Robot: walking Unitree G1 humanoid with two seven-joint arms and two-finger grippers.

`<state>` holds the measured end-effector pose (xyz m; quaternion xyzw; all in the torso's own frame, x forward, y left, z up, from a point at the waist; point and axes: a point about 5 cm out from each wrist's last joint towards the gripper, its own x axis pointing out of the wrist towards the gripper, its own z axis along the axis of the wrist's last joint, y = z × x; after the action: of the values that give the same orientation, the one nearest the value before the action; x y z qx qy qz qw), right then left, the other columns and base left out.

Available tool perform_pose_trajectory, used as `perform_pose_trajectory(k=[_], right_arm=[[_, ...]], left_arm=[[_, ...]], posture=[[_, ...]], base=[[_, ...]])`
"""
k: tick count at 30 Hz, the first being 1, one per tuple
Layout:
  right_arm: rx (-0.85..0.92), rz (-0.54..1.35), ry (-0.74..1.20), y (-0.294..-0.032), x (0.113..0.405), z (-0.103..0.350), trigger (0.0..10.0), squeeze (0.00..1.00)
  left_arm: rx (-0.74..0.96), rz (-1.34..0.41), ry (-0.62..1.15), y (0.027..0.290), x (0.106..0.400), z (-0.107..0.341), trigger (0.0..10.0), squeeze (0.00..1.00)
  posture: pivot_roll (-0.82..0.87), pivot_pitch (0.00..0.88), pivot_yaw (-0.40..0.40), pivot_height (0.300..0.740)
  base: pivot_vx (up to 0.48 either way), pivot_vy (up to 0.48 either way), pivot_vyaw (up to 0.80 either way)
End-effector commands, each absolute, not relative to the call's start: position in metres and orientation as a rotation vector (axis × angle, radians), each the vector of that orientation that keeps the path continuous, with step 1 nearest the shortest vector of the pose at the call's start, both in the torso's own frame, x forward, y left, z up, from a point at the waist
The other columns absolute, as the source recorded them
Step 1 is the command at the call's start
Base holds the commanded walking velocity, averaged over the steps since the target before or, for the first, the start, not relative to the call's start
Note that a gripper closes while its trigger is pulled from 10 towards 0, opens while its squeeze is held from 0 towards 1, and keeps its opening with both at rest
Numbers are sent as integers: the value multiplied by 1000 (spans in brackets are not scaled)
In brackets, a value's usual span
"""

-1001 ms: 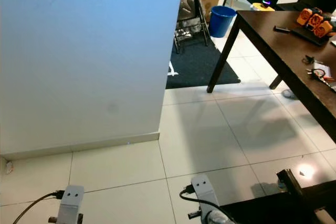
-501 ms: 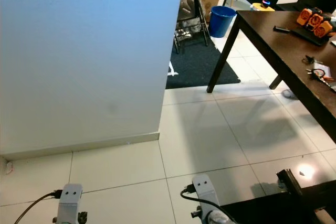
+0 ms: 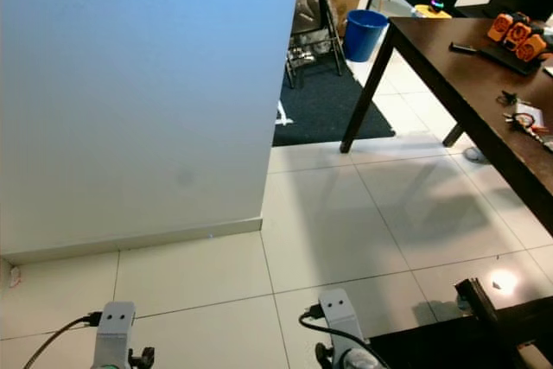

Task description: Hang keys on a hook

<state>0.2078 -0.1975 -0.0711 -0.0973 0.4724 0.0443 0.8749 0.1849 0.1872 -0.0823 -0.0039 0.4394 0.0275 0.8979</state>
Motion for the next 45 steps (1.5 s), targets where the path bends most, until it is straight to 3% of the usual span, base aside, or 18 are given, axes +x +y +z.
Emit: perform_pose_trajectory(k=[1, 20, 21, 45], right_arm=[[-199, 84, 995, -200, 203, -73, 10000, 1000], [-174, 44, 993, -202, 203, -73, 10000, 1000], [-166, 34, 998, -204, 202, -73, 10000, 0], [-163, 3, 988, -208, 203, -72, 10000, 0]], left_arm=[[-27, 57, 906, 185, 184, -83, 10000, 1000], [12, 62, 895, 187, 189, -80, 10000, 1000], [28, 72, 905, 189, 188, -81, 10000, 0], [26, 70, 880, 187, 193, -78, 10000, 0]], posture=[[49, 0, -22, 740], [36, 0, -13, 740], [34, 0, -13, 740], [10, 0, -8, 740]], base=[[0, 0, 0], [0, 0, 0], [0, 0, 0], [0, 0, -676]])
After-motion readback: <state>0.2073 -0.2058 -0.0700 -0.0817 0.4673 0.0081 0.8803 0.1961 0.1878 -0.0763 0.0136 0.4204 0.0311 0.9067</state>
